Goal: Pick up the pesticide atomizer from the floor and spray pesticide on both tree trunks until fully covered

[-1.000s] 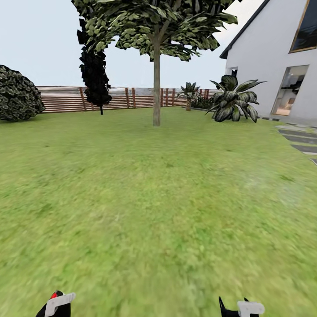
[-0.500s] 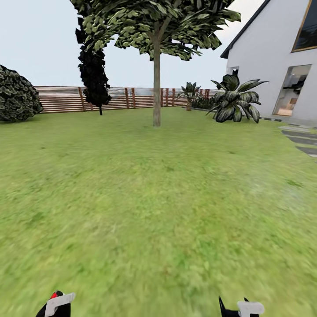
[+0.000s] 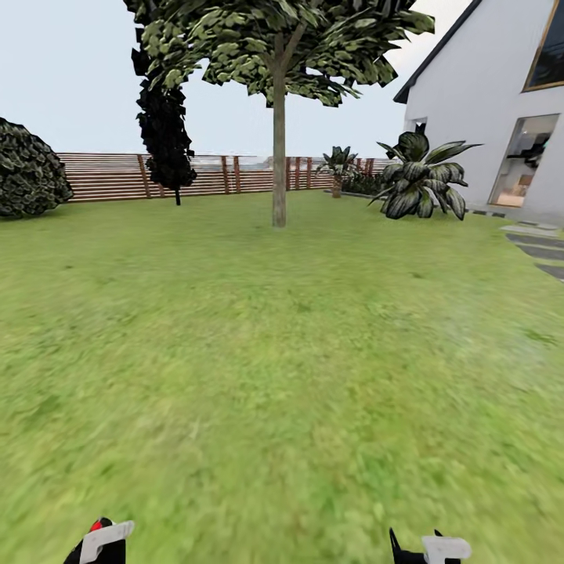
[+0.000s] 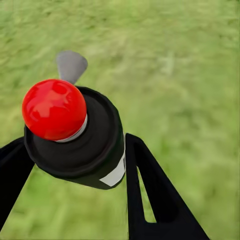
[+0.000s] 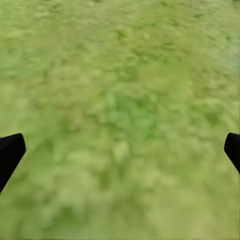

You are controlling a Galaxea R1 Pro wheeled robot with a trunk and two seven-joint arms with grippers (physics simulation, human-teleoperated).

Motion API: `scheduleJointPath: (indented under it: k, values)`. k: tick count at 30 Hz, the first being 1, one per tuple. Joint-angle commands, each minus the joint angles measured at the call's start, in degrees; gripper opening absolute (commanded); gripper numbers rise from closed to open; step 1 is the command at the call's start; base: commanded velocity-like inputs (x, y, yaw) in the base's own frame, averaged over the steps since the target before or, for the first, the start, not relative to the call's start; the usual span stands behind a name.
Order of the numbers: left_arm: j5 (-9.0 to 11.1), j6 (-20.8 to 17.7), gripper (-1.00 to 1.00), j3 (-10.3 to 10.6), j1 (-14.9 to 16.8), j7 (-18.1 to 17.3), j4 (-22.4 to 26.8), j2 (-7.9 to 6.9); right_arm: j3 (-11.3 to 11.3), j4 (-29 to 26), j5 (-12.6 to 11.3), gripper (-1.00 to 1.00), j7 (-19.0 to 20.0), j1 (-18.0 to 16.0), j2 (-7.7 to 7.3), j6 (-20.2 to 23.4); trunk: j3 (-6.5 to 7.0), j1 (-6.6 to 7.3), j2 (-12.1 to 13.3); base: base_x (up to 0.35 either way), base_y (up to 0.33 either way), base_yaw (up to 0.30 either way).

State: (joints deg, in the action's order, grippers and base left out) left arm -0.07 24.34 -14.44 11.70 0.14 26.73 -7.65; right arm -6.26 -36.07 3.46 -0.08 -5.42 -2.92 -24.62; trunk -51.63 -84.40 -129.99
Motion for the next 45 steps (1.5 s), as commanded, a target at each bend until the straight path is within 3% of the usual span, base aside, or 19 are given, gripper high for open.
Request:
scheduleJointPath:
  k: [1, 45]
  values:
    - [-0.02, 0.19, -1.00, -0.07, 0.02, 0.03, -0.03, 0.01, -0.15, 0.07, 0.38, 1.00, -0.01, -0.03, 0.02, -0.17, -0.05, -0.02, -0.02, 0.338, 0.000, 0.000]
    - [-0.02, 0.19, -1.00, -0.07, 0.00, 0.03, -0.03, 0.01, -0.15, -0.05, 0.32, 1.00, -0.01, -0.03, 0.02, -0.17, -0.05, -0.02, -0.02, 0.338, 0.000, 0.000]
